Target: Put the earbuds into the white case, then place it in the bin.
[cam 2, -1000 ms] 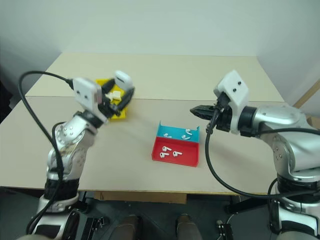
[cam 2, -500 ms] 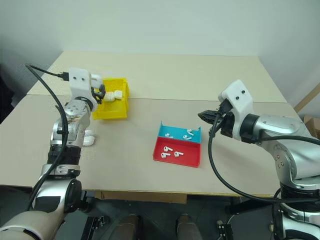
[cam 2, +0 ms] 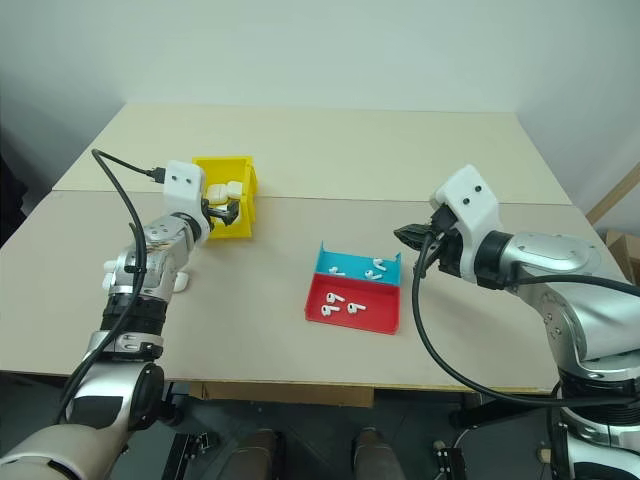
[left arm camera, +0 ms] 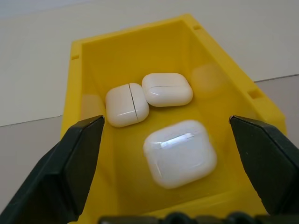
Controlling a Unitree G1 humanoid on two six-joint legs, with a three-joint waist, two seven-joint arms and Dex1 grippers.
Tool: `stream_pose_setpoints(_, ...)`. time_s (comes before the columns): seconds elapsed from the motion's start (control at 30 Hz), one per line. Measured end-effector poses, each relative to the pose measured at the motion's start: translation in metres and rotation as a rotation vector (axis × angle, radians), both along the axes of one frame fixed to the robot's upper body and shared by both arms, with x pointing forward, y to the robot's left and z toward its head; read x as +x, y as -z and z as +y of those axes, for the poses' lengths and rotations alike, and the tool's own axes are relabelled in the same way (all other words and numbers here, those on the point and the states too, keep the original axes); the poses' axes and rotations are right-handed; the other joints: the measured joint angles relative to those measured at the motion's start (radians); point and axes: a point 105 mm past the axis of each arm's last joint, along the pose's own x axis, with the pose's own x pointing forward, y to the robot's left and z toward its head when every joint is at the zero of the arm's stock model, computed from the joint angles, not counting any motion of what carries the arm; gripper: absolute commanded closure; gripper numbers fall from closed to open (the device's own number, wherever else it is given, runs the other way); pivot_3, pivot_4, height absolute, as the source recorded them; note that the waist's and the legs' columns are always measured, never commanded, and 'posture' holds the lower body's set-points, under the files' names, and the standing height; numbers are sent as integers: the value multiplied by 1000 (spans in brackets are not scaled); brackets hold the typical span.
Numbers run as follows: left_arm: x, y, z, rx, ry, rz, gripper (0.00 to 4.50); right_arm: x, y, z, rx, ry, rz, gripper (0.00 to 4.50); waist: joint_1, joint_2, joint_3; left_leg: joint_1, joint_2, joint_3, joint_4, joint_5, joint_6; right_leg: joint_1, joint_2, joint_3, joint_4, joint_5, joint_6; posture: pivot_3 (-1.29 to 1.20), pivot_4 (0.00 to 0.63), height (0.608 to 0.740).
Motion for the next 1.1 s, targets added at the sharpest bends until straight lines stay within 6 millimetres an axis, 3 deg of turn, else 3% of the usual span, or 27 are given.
stream_pose_setpoints(0.3, -16, -45, -27, -93, 189, -269, 23, 0, -1, 1, -4, -8, -13, 4500, 0, 0, 0, 0, 0, 0, 0, 0, 0, 0, 0, 0, 0, 0, 0, 0, 150, 740)
stream_pose_setpoints(0.43, -32, -53, -33, -83, 285, -330, 23, -6, 0, -1, -45, -41, -40, 4500, 1, 0, 0, 0, 0, 0, 0, 0, 0, 0, 0, 0, 0, 0, 0, 0, 150, 740)
stream_pose_setpoints(0.77, -128, -20, -30, -41, 783, -137, 23, -70, 20, -11, -178, -347, -174, 4500, -5, 0, 0, 6, 2, 2, 0, 0, 0, 6, 0, 0, -1, 0, 1, 0, 150, 740)
stream_pose_setpoints(0.93, -169, 2, -19, -8, 903, 22, 23, -82, 25, -24, -206, -338, -156, 4500, -11, -1, 0, 14, 3, 2, -2, 0, 0, 15, 1, 0, -4, -4, 4, 0, 150, 740)
stream_pose_setpoints(1.1, -190, 5, -11, 17, 974, 83, 23, -87, 28, -30, -202, -328, -132, 4500, -9, -1, 0, 14, 3, 3, -2, 0, 0, 15, 1, 0, -5, -4, 4, 0, 150, 740)
